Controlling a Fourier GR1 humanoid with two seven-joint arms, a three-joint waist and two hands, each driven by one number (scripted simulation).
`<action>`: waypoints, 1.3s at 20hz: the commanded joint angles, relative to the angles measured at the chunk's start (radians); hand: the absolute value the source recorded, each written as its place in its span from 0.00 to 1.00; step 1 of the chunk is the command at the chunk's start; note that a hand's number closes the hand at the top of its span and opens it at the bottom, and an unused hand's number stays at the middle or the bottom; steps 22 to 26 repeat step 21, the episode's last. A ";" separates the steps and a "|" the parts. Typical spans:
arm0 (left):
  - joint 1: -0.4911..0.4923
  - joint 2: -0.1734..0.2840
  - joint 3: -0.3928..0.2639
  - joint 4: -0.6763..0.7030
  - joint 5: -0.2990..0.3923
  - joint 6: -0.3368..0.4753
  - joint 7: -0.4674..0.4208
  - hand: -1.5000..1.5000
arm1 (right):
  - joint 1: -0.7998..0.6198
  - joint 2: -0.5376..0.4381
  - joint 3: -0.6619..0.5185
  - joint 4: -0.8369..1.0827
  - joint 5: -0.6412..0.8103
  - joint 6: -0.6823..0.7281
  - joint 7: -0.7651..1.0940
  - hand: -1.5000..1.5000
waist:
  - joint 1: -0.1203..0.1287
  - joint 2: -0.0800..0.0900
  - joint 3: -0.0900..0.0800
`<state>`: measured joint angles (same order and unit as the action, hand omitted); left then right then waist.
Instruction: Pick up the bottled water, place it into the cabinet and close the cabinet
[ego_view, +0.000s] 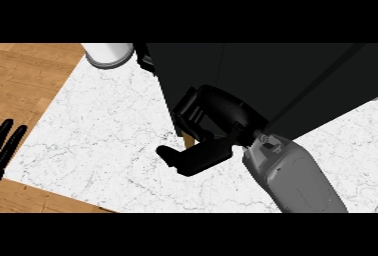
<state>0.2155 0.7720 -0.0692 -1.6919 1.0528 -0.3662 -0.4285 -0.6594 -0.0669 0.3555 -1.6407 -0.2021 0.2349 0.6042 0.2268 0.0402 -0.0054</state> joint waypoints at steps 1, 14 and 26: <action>0.008 0.001 0.015 0.013 -0.003 -0.011 -0.011 0.00 | -0.190 0.064 -0.057 0.182 0.074 -0.131 -0.020 1.00 | -0.005 -0.004 -0.002; 0.034 -0.016 0.028 0.037 -0.001 -0.034 -0.023 0.00 | -0.354 0.067 -0.148 0.492 0.038 -0.432 -0.169 0.00 | -0.050 0.000 0.002; 0.028 -0.016 0.041 0.044 0.011 -0.042 -0.021 0.00 | -0.386 0.067 -0.145 0.542 -0.046 -0.491 -0.208 0.00 | -0.064 0.006 0.002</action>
